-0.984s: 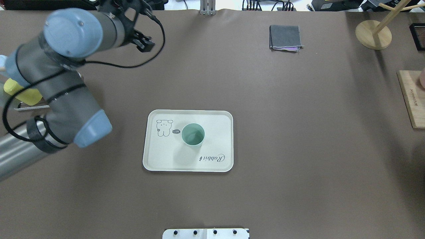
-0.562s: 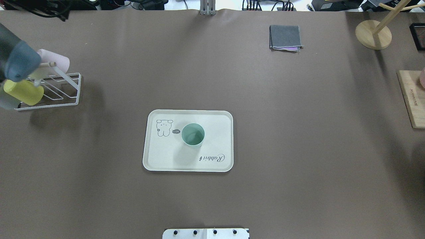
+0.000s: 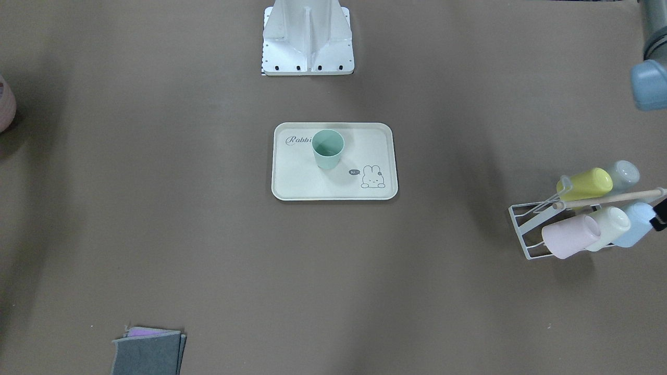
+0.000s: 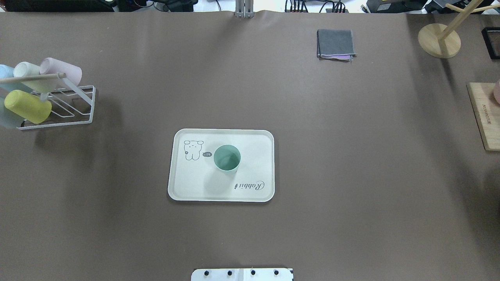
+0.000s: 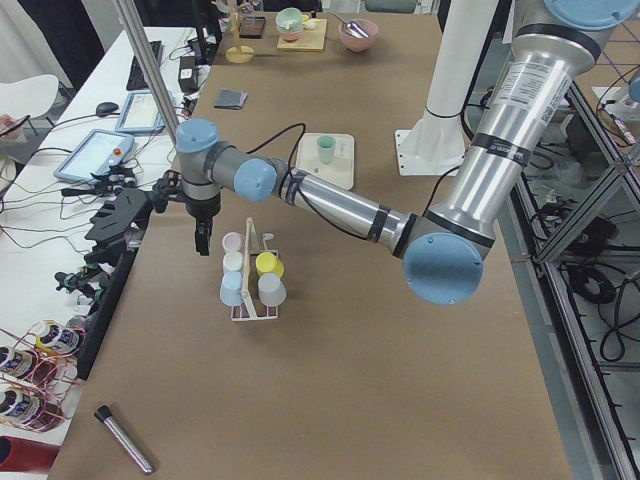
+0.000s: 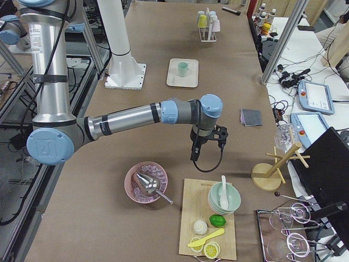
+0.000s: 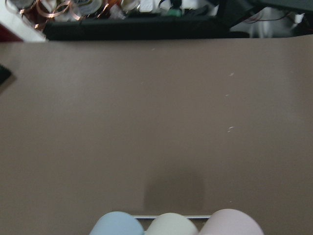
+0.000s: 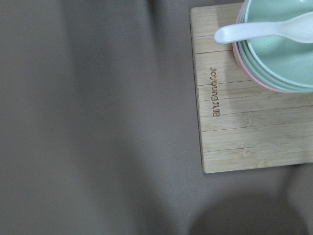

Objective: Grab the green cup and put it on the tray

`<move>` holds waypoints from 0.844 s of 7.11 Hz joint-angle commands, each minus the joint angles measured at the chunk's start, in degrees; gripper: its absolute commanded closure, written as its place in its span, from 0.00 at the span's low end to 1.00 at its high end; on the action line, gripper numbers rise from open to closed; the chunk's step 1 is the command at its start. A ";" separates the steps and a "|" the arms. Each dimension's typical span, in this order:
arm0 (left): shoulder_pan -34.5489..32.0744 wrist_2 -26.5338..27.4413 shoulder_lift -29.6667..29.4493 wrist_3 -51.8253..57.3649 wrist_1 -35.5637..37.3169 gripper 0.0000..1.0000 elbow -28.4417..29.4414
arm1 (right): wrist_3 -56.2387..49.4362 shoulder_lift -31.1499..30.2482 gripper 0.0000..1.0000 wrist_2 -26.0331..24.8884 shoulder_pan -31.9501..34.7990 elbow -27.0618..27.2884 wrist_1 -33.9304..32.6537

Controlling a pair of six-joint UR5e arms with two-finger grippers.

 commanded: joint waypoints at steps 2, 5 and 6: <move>-5.25 -3.35 12.07 14.81 0.34 0.02 -2.92 | 0.55 0.06 0.00 0.05 -0.23 0.04 0.41; -6.04 -2.73 13.05 18.94 0.69 0.02 -3.46 | 0.64 0.06 0.00 0.05 -0.41 0.04 0.42; -6.05 -2.73 13.57 19.05 0.70 0.02 -3.55 | 0.64 0.06 0.00 0.05 -0.41 0.04 0.42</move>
